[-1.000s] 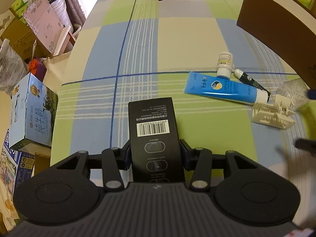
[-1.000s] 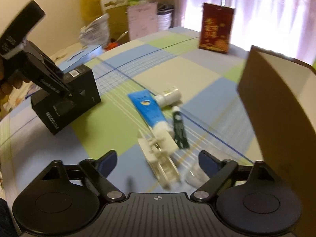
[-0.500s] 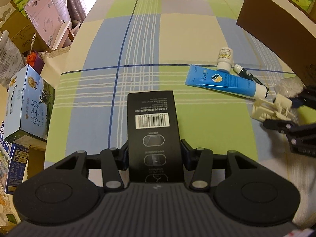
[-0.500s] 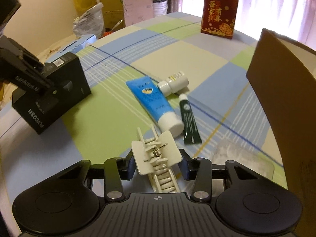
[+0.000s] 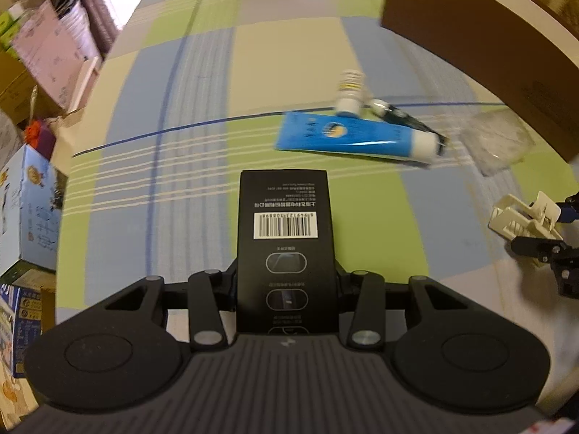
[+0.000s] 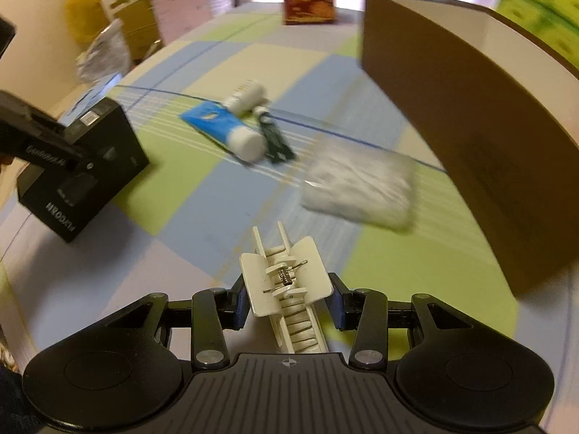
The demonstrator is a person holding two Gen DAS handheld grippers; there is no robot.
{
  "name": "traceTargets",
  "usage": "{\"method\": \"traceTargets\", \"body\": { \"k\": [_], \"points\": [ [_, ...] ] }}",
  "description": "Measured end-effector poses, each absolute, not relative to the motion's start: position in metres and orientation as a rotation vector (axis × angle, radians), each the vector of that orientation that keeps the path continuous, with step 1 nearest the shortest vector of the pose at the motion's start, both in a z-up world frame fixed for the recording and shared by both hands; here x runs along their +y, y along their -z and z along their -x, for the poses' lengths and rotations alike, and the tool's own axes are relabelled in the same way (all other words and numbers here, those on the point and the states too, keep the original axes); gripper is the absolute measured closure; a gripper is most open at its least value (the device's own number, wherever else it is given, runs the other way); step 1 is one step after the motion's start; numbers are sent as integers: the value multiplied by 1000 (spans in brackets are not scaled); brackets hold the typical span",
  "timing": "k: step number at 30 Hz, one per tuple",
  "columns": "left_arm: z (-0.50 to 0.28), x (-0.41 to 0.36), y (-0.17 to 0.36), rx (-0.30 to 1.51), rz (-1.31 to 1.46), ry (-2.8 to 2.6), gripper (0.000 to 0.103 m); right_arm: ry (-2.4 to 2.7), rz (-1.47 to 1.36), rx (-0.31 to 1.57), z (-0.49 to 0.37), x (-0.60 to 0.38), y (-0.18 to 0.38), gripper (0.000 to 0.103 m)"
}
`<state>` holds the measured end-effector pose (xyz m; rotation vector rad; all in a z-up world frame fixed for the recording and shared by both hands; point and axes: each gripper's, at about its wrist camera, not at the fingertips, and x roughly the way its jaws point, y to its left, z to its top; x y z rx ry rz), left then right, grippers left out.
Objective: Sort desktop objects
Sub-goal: 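Carry the black box and white clip over the brown box with both tools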
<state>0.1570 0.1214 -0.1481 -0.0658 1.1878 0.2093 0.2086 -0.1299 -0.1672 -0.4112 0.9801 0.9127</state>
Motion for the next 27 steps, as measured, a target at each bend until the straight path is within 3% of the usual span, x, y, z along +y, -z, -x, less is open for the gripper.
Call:
{"method": "traceTargets", "body": {
  "k": [27],
  "points": [
    [-178, 28, 73, 980, 2, 26, 65, -807, 233, 842, -218, -213, 83, 63]
  ]
}}
